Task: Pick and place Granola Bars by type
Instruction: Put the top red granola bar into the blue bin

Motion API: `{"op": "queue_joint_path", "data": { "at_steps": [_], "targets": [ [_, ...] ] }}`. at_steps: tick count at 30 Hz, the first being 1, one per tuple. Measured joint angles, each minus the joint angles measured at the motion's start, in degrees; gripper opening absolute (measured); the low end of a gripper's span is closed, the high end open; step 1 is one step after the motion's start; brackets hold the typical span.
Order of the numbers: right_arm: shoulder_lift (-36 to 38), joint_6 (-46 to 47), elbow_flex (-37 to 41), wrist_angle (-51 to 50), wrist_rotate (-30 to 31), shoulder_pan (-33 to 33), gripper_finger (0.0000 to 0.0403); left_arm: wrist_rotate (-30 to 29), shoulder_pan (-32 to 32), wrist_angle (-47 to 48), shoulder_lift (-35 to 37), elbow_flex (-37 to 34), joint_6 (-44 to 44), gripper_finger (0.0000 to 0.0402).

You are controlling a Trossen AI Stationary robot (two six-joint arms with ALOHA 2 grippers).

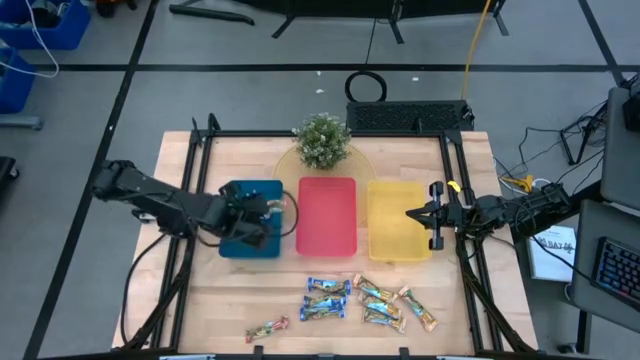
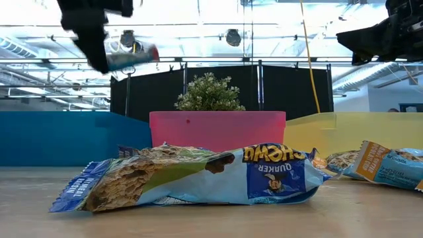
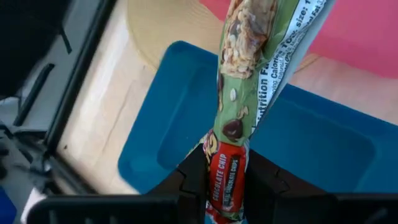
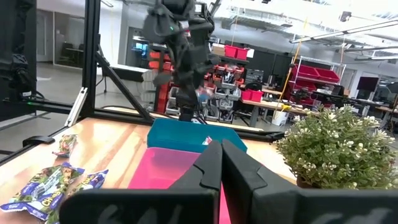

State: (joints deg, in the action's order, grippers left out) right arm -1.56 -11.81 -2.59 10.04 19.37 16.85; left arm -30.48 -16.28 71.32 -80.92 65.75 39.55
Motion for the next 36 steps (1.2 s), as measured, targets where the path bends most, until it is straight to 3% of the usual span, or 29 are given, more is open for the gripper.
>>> {"op": "queue_joint_path", "data": {
  "at_steps": [4, 11, 17, 26, 30, 36],
  "targets": [
    [0.0, 0.1, 0.0, 0.0, 0.0, 0.0, 0.0000, 7.3, 3.7, -9.1, -0.3, -8.5, -3.6, 0.0076],
    [0.0, -0.7, 0.0, 0.0, 0.0, 0.0, 0.0000, 10.9, 3.4, -11.0, 0.5, -20.2, 5.4, 0.0076],
    [0.0, -1.3, 0.0, 0.0, 0.0, 0.0, 0.0000, 16.3, 0.7, -14.8, -0.5, -26.0, 4.6, 0.0076],
    [0.0, -1.5, 0.0, 0.5, 0.0, 0.0, 0.0000, 16.9, -0.4, -18.5, -0.5, -26.9, 2.8, 0.0084],
    [0.0, -2.5, 0.0, 0.5, 0.0, 0.0, 0.0000, 16.3, -0.4, -18.1, -0.6, -25.8, 2.6, 0.0122],
    [0.0, -2.6, 0.0, 0.5, 0.0, 0.0, 0.0000, 16.5, -0.4, -17.8, -0.6, -24.7, -1.6, 0.0222]
  ]
}}
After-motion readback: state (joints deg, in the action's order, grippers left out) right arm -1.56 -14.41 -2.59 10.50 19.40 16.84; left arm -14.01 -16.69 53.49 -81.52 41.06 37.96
